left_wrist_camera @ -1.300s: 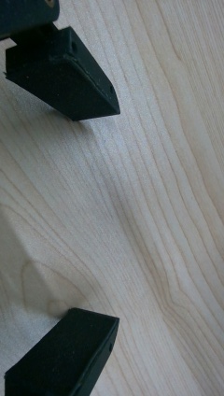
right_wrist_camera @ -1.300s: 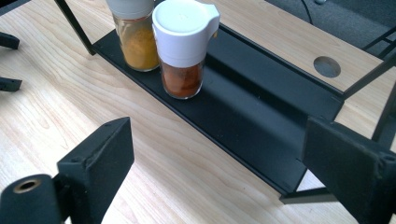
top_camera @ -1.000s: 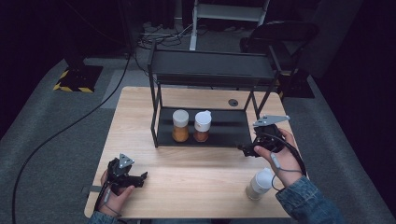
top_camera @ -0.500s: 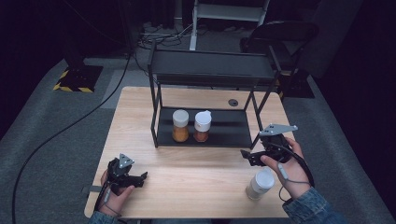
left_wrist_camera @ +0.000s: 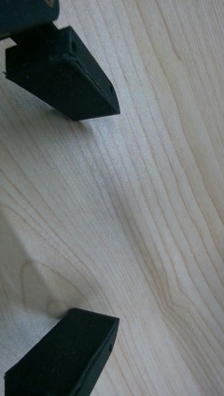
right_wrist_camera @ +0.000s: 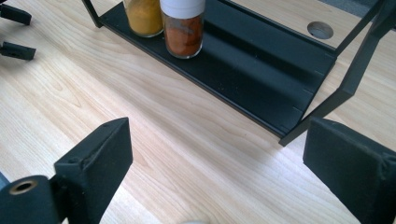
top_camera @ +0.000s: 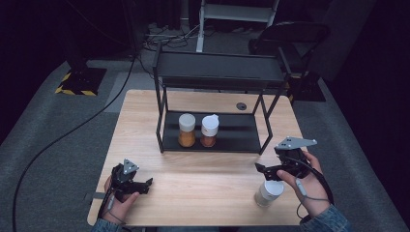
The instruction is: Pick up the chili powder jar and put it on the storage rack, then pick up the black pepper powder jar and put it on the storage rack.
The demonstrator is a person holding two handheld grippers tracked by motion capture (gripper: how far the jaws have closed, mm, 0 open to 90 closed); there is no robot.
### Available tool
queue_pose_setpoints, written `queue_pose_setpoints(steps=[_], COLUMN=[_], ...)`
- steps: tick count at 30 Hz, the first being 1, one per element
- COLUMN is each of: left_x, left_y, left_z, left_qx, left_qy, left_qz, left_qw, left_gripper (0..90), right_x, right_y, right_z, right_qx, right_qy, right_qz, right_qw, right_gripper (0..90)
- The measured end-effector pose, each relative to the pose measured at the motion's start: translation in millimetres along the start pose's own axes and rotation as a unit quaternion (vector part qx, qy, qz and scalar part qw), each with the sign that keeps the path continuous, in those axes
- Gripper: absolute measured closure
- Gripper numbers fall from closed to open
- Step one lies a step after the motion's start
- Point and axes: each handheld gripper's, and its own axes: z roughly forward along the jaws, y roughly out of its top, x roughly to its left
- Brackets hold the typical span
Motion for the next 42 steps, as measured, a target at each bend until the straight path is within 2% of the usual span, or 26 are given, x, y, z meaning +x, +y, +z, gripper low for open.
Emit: queue_pose_setpoints(steps=[27,42], left_x=[0.0,-0.1], left_y=[0.0,0.2], left_z=[0.0,0.2], left_qx=[0.000,0.000], left_qy=[0.000,0.001], left_qz=[0.000,-0.001], left_qw=[1.0000,1.0000], left_gripper=[2.1,2.0], right_x=[3.0,2.8], right_y=[-42.8,-72.6], right_z=[-8.7,4.6], right_qx=[0.009,0.011], right_qy=[-0.001,0.009], right_qz=[0.007,0.023], right_qw=[0.9999,0.9996], right_gripper=[7.4,6.8])
